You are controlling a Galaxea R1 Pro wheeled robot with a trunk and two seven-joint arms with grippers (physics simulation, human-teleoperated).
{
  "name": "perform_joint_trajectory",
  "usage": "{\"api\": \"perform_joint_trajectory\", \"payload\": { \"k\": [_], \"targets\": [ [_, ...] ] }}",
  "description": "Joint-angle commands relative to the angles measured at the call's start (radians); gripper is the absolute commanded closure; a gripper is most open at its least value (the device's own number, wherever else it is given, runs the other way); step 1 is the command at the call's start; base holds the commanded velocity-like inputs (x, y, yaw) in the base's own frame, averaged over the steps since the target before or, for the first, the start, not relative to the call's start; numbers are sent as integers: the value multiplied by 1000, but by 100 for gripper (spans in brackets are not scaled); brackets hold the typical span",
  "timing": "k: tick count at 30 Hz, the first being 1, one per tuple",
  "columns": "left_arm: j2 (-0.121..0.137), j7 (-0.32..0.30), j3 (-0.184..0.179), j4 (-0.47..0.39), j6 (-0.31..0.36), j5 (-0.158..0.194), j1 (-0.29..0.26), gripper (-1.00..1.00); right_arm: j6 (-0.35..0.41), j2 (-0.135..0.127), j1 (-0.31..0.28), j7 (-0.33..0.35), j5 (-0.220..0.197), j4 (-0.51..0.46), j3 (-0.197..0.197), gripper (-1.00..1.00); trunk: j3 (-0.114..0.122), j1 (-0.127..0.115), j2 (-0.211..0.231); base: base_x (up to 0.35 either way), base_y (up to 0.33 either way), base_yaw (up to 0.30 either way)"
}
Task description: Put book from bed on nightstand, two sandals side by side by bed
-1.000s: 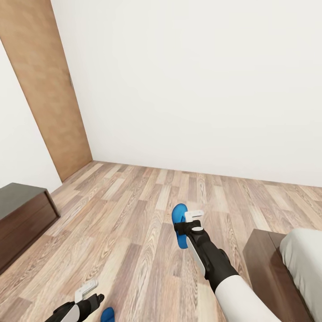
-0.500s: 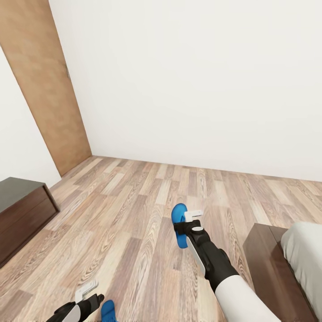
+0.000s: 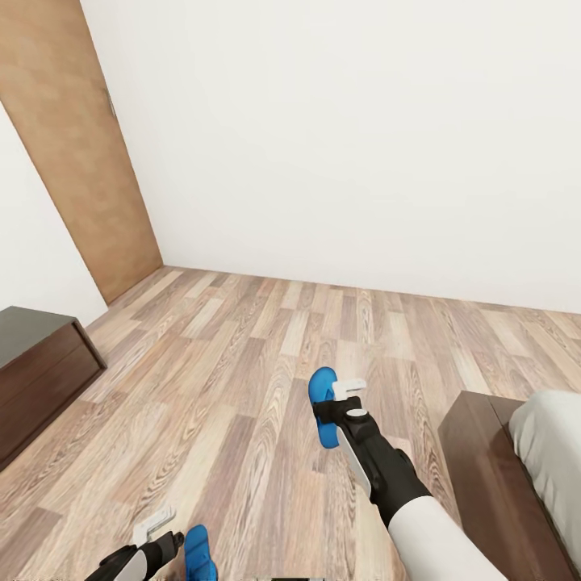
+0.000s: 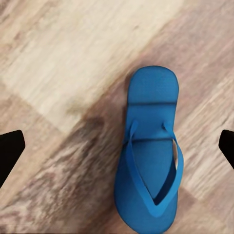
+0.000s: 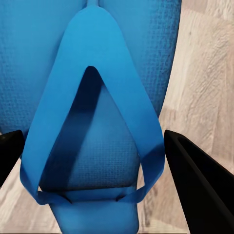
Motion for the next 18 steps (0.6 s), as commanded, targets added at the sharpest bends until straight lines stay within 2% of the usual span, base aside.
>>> {"api": "perform_joint_trajectory", "payload": {
  "k": [1, 14, 18],
  "targets": [
    [0, 4, 2, -3, 5, 5, 0, -100, 6, 0, -1, -6, -1, -1, 3, 100, -5, 0, -1, 0, 0, 0],
    [-3, 4, 0, -9, 1, 3, 0, -100, 6, 0, 0, -6, -1, -1, 3, 100, -55, 6, -4, 0, 0, 0],
    [-14, 4, 0, -11, 1, 3, 0, -100, 6, 0, 0, -6, -1, -1, 3, 100, -71, 8, -5, 0, 0, 0]
  ]
}}
